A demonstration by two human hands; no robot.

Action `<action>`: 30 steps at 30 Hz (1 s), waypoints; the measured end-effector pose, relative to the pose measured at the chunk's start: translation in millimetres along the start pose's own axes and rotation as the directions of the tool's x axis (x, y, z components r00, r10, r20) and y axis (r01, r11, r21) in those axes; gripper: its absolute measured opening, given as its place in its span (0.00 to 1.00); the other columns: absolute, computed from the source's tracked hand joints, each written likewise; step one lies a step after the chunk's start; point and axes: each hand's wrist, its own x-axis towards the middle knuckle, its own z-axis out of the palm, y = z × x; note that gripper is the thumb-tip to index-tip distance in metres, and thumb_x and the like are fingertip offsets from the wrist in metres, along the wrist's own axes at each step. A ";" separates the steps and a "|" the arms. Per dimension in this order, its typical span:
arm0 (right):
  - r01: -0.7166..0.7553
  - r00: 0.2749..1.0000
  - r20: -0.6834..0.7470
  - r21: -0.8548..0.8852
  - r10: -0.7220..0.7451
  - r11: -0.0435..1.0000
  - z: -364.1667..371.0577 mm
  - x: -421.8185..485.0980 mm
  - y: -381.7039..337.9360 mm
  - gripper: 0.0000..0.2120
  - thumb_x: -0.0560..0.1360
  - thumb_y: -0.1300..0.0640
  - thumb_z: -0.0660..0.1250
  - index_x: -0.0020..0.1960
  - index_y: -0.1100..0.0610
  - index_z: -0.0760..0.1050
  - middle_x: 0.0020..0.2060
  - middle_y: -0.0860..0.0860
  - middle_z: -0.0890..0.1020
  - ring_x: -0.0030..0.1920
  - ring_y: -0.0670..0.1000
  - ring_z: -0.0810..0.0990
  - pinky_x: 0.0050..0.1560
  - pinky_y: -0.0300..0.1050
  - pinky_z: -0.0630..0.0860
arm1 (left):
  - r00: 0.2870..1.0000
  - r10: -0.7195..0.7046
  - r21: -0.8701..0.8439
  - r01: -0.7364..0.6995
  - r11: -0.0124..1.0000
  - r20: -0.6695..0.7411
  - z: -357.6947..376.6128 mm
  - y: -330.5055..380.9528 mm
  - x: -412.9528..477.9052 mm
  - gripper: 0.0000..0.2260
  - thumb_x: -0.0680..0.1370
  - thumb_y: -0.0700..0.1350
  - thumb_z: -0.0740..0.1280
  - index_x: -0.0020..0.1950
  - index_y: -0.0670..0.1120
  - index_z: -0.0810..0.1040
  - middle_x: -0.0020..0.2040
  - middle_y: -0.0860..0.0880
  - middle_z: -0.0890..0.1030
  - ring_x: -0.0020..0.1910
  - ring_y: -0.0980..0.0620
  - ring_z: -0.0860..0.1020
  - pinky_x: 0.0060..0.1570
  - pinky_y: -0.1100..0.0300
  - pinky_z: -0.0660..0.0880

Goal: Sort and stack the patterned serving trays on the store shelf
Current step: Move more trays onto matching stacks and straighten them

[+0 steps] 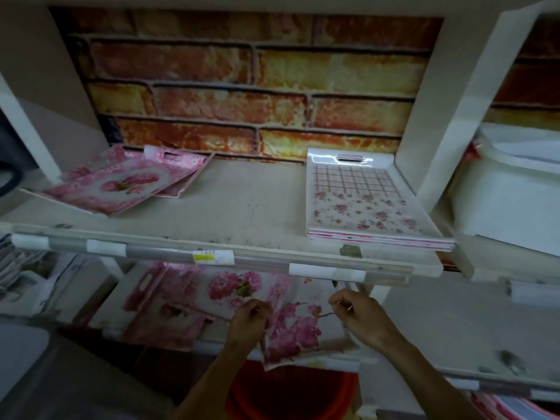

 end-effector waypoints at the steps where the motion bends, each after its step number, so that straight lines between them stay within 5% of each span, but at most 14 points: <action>1: 0.001 1.000 0.018 0.018 -0.001 1.000 2.5 1.5 2.4 0.07 0.79 0.54 0.64 0.54 0.52 0.79 0.47 0.43 0.82 0.46 0.43 0.80 0.51 0.42 0.77 | 1.000 -0.004 -0.007 0.004 1.000 -0.012 1.6 -0.4 -0.1 0.11 0.80 0.39 0.63 0.38 0.46 0.77 0.27 0.52 0.77 0.21 0.61 0.73 0.26 0.66 0.70; 8: 0.039 0.989 0.143 0.019 -0.041 0.999 15.9 25.0 37.2 0.07 0.79 0.53 0.63 0.52 0.48 0.79 0.49 0.41 0.83 0.45 0.41 0.80 0.49 0.43 0.80 | 0.994 -0.084 -0.054 0.080 0.995 -0.065 23.0 5.9 0.4 0.07 0.80 0.39 0.62 0.45 0.43 0.79 0.34 0.43 0.80 0.20 0.60 0.72 0.22 0.67 0.68; 15: 0.068 0.979 0.193 0.028 -0.072 0.997 29.0 47.9 58.1 0.08 0.79 0.53 0.63 0.54 0.49 0.80 0.49 0.40 0.82 0.45 0.38 0.79 0.42 0.29 0.71 | 0.980 -0.173 -0.077 0.166 0.983 -0.099 40.7 -10.5 -2.2 0.07 0.80 0.46 0.65 0.49 0.44 0.79 0.34 0.46 0.82 0.25 0.54 0.76 0.26 0.65 0.70; 24: 0.121 0.958 0.254 0.049 -0.129 0.991 61.8 56.6 61.4 0.09 0.79 0.52 0.62 0.57 0.48 0.77 0.53 0.42 0.81 0.52 0.43 0.79 0.55 0.41 0.76 | 0.954 -0.248 -0.097 0.235 0.967 -0.166 40.2 -42.0 -16.2 0.06 0.81 0.45 0.63 0.52 0.44 0.78 0.38 0.45 0.81 0.23 0.61 0.75 0.24 0.69 0.70; 30: 0.126 0.962 0.232 0.084 -0.142 0.988 82.2 67.1 56.8 0.09 0.79 0.54 0.62 0.58 0.49 0.77 0.54 0.43 0.81 0.53 0.42 0.79 0.56 0.44 0.77 | 0.952 -0.248 -0.186 0.215 0.959 -0.180 27.0 -61.9 -1.6 0.06 0.81 0.45 0.63 0.54 0.44 0.77 0.44 0.43 0.82 0.36 0.52 0.79 0.32 0.66 0.75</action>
